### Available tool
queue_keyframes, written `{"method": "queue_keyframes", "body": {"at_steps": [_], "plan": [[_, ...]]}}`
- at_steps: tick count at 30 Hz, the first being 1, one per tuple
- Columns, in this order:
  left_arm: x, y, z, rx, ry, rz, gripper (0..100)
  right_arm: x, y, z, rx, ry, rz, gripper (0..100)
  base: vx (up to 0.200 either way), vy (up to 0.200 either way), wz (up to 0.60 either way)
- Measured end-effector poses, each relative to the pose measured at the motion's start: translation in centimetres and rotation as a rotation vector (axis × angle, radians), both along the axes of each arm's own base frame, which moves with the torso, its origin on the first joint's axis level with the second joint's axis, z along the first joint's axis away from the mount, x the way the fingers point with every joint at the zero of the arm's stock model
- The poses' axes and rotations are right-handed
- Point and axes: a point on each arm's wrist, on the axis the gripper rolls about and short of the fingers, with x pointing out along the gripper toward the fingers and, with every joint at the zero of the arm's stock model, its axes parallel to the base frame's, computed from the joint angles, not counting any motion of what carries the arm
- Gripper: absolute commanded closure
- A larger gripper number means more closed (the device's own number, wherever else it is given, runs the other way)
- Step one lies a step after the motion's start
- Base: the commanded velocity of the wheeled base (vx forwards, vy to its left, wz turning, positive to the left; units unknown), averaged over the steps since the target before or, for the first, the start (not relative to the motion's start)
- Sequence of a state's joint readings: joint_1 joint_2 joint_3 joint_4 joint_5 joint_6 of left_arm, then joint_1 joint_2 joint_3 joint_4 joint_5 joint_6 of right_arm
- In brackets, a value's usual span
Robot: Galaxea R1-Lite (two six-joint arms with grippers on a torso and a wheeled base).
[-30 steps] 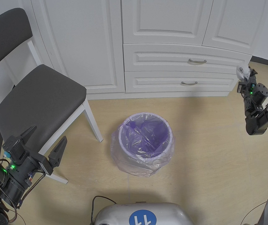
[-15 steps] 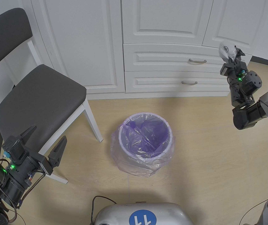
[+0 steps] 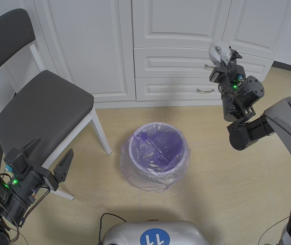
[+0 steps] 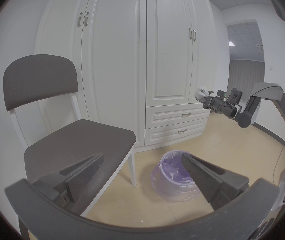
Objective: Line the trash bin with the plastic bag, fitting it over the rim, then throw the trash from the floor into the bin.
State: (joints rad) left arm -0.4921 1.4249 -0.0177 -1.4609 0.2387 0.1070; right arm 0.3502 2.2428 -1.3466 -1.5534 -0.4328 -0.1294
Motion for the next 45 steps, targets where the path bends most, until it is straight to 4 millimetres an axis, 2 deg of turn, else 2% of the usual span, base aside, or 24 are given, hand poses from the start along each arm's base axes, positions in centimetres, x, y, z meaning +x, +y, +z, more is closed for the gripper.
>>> {"method": "queue_keyframes", "body": {"at_steps": [6, 16, 21, 26, 29, 34, 39, 45], "plan": [[0.0, -0.1, -0.1, 0.002, 0.006, -0.002, 0, 0.0, 3.6, -3.0, -0.007, 0.068, 0.058, 100, 0.000, 0.000, 0.00], [0.1, -0.1, -0.2, 0.003, 0.010, -0.002, 0, 1.7, 7.3, -10.9, -0.055, 0.199, 0.113, 100, 0.000, 0.000, 0.00], [0.1, -0.1, -0.2, 0.005, 0.013, -0.002, 0, 2.0, 9.8, -14.7, -0.066, 0.236, 0.157, 100, 0.000, 0.000, 0.00], [0.2, -0.1, -0.3, 0.006, 0.016, -0.002, 0, 1.8, 12.7, -17.7, 0.013, 0.243, 0.234, 100, 0.000, 0.000, 0.00], [0.2, -0.1, -0.3, 0.006, 0.016, -0.003, 0, 1.5, 13.7, -19.0, 0.080, 0.253, 0.278, 100, 0.000, 0.000, 0.00], [0.2, -0.1, -0.2, 0.006, 0.014, -0.002, 0, 1.3, 14.5, -19.7, 0.167, 0.280, 0.334, 100, 0.000, 0.000, 0.00], [0.2, -0.1, -0.2, 0.005, 0.014, -0.001, 0, 1.7, 14.0, -19.1, 0.282, 0.366, 0.369, 100, 0.000, 0.000, 0.00], [0.2, -0.1, -0.3, 0.004, 0.018, 0.000, 0, 2.4, 12.8, -18.1, 0.462, 0.566, 0.387, 100, 0.000, 0.000, 0.00]]}}
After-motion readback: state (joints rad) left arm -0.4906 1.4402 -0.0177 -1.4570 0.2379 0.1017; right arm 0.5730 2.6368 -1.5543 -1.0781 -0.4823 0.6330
